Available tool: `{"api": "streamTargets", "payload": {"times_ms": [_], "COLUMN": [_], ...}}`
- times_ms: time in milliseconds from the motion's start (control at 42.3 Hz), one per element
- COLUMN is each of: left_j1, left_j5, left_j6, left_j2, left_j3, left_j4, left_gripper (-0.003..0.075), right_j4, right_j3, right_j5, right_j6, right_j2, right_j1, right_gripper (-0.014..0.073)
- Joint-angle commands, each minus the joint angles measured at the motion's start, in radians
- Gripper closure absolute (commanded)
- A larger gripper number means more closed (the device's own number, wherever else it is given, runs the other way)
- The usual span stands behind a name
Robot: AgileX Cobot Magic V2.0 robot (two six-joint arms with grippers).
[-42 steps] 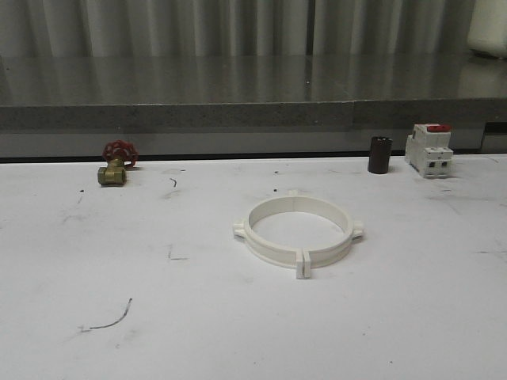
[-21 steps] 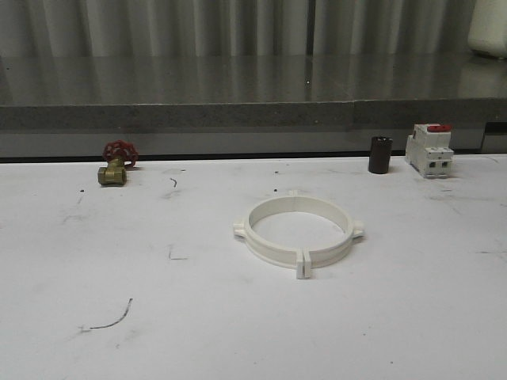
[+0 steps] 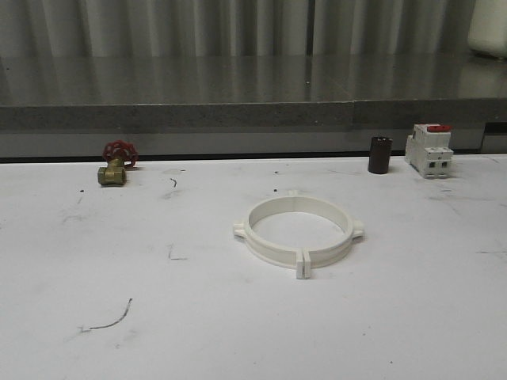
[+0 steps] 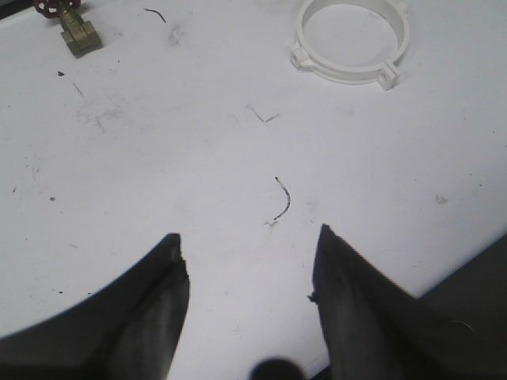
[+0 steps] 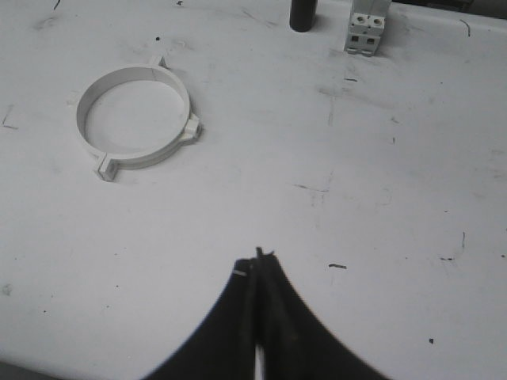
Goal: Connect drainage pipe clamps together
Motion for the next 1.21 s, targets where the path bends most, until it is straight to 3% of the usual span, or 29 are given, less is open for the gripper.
{"api": "streamTargets", "payload": {"times_ms": [0, 118, 236, 473, 757, 993, 1182], "left_j1": [0.007, 0.059, 0.156, 0.346, 0.464, 0.478, 0.498], "left_j5": [-0.071, -0.075, -0.138, -0.433, -0.76, -0.873, -0.858], "left_j6": [0.0, 0.0, 0.0, 0.0, 0.0, 0.0, 0.0], "left_j2": [-0.016, -0.074, -0.158, -0.383, -0.605, -0.677, -0.708], "left_j3": [-0.022, 0.0, 0.065, 0.31, 0.595, 0.714, 0.727], "left_j4": [0.022, 0.083, 0.095, 0.028, -0.06, -0.06, -0.06], "left_gripper": [0.0371, 0.0424, 0.0528, 0.0743, 0.0741, 0.0741, 0.0741], "right_j4": [-0.009, -0.009, -0.009, -0.009, -0.009, -0.009, -0.009], "right_j3": [-0.025, -0.025, -0.025, -0.025, -0.025, -0.025, -0.025], "right_j5": [-0.052, -0.052, -0.052, -0.052, -0.052, -0.052, -0.052], "right_j6": [0.003, 0.003, 0.003, 0.003, 0.003, 0.003, 0.003], "right_j2": [-0.003, -0.003, -0.003, -0.003, -0.003, -0.003, -0.003], "right_j1": [-0.008, -0.008, -0.008, -0.008, -0.008, -0.008, -0.008], "right_gripper": [0.0662, 0.0662, 0.0662, 0.0662, 0.0662, 0.0662, 0.0662]}}
